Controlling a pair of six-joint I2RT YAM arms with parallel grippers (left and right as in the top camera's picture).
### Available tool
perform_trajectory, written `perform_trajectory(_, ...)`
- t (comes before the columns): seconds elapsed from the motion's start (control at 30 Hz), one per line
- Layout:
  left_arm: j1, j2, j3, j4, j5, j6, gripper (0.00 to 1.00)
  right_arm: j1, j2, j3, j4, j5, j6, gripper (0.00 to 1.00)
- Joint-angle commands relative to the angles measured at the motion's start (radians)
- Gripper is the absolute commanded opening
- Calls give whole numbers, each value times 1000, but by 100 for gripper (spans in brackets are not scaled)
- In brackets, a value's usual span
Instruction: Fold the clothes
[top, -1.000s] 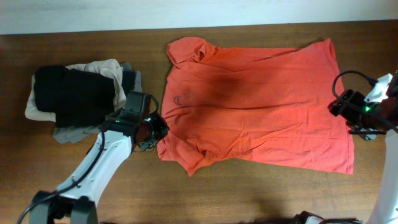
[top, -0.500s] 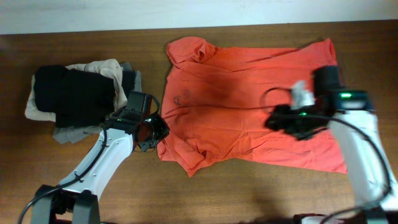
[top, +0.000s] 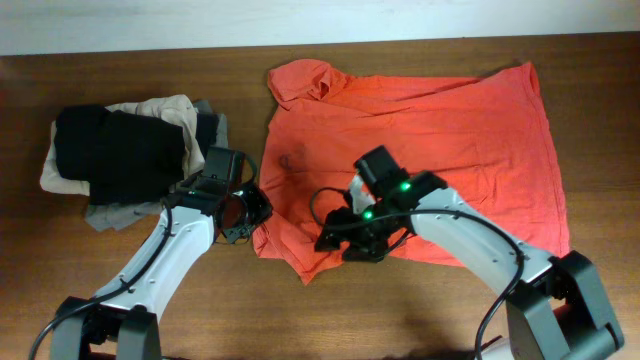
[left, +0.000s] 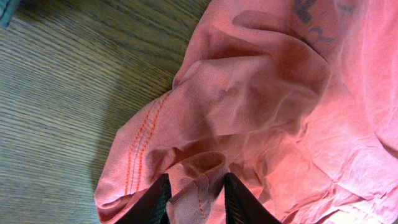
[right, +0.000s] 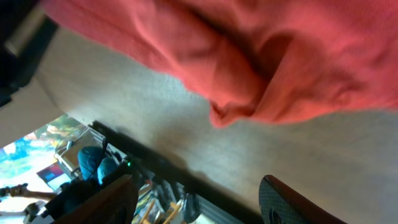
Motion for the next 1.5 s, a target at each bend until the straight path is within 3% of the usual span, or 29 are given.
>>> perform_trajectory(0.0,4,8,10,2,-8,5,29,13,-3,-24,6,22,141,68)
perform_trajectory(0.53,4,8,10,3,-8,5,29,103,23,-179,276,113,387,65)
perform_trajectory(0.77,4,8,10,3,-8,5,29,106,64,-188,365,149,433,58)
perform_trajectory(0.87,4,8,10,3,-15,5,29,110,78,-188,369,152,438,48)
perform_trajectory(1.13,4,8,10,3,-15,5,29,145,79,-188,370,153,438,32)
perform_trajectory(1.17,4,8,10,3,-15,5,29,145,79,-188,370,153,438,25)
perform_trajectory(1.3,4,8,10,2,-15,6,29,145,79,-188,370,145,438,11)
perform_trajectory(1.47,4,8,10,3,-15,29,29,144,68,-188,377,119,411,4)
